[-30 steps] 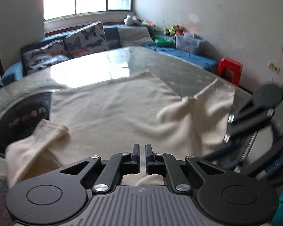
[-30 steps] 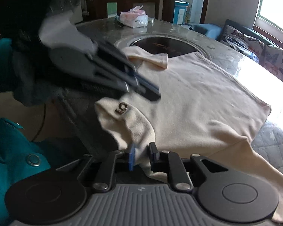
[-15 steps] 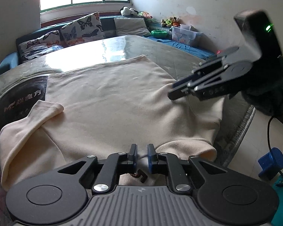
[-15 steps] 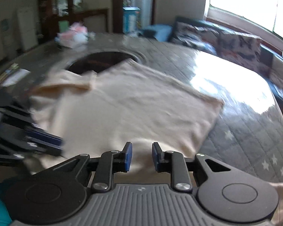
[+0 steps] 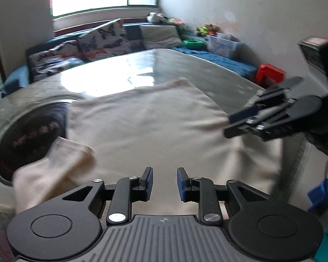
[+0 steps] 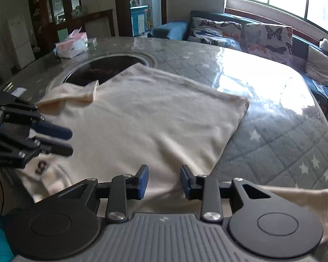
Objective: Fold clothes
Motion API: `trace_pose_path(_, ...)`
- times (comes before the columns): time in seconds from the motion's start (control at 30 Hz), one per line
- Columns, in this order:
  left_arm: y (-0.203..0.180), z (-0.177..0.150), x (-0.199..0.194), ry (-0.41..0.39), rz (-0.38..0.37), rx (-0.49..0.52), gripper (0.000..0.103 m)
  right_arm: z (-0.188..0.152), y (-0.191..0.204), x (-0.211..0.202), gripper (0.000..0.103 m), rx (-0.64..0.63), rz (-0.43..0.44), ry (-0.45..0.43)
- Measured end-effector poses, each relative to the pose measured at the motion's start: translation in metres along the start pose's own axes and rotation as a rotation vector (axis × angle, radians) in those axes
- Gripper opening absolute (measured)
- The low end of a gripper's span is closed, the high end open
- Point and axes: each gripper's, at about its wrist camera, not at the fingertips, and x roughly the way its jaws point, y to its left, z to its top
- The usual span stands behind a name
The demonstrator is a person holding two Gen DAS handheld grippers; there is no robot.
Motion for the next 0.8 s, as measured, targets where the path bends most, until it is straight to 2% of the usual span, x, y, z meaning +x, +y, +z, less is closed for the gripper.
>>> trace_pose_path(0.1,0.015,0.009,0.011,0.018,0.018,-0.044,0.026,0.008,-0.009,0.006,0.033,0.019,-0.030,-0.007)
trace_pose_path(0.3,0.040,0.009,0.029,0.036,0.111,-0.095,0.026,0.021,-0.033,0.025,0.033,0.082,-0.079,-0.008)
trace_pose_path(0.4,0.050,0.003,0.027,0.026,0.159,-0.109,0.032,0.025,-0.039,0.032,0.033,0.100,-0.081,-0.008)
trace_pose_path(0.53,0.066,-0.003,0.020,-0.002,0.234,-0.159,0.032,0.028,-0.039,0.038,0.038,0.090,-0.080,-0.004)
trace_pose_path(0.67,0.072,-0.009,0.011,-0.046,0.385,-0.148,0.033,0.026,-0.037,0.045,0.041,0.074,-0.085,0.007)
trace_pose_path(0.73,0.078,-0.013,0.007,-0.056,0.451,-0.176,0.035,0.025,-0.037,0.045,0.042,0.069,-0.087,0.008)
trace_pose_path(0.8,0.083,-0.017,0.003,-0.058,0.558,-0.183,0.035,0.025,-0.036,0.045,0.043,0.065,-0.087,0.009)
